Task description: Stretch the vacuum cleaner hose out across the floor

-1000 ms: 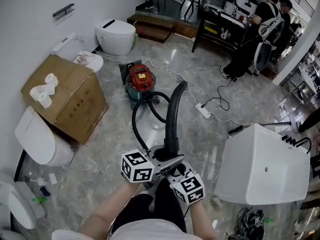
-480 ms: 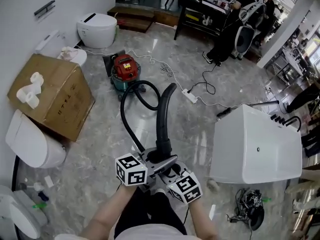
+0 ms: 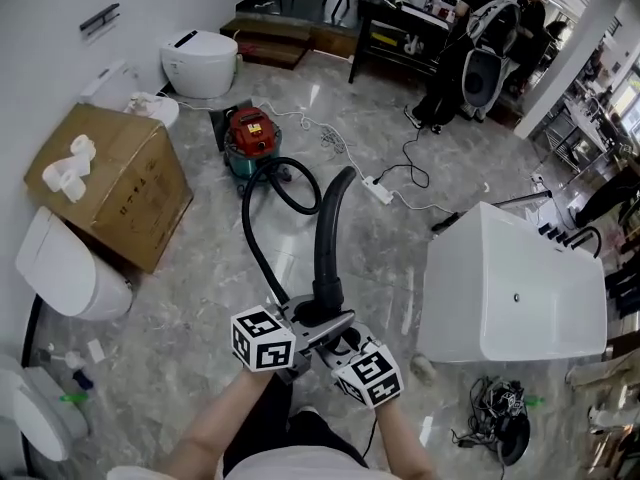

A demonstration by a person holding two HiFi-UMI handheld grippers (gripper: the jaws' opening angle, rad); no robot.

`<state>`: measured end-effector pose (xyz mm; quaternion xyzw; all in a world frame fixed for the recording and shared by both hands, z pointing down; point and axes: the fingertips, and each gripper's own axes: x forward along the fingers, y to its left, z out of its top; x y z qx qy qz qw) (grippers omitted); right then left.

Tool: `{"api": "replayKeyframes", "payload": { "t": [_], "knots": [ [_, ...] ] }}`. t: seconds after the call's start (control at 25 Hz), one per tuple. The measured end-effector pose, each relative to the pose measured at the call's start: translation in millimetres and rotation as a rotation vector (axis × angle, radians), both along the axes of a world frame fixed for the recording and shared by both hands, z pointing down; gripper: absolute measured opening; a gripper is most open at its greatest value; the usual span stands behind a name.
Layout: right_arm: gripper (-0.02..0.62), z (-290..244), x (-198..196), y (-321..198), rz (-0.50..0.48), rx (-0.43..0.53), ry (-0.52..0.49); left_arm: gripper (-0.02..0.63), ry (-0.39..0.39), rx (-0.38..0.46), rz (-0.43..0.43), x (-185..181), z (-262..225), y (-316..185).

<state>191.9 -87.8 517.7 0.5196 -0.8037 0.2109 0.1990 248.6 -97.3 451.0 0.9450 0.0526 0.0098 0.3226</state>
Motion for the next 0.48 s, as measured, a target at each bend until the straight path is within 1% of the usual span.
{"api": "replayKeyframes", "payload": {
  "t": [0.2, 0.48],
  "knots": [
    [0.179, -2.2, 3.4, 58.7, -0.013, 0.016, -0.006, 0.172, -0.005, 0.016, -0.016, 3.6, -1.9, 59.0],
    [0.179, -0.3, -5.5, 133.1, -0.048, 0.024, -0.009, 0.172, -0.012, -0.004, -0.048, -5.3, 1.4, 130.0]
  ]
}}
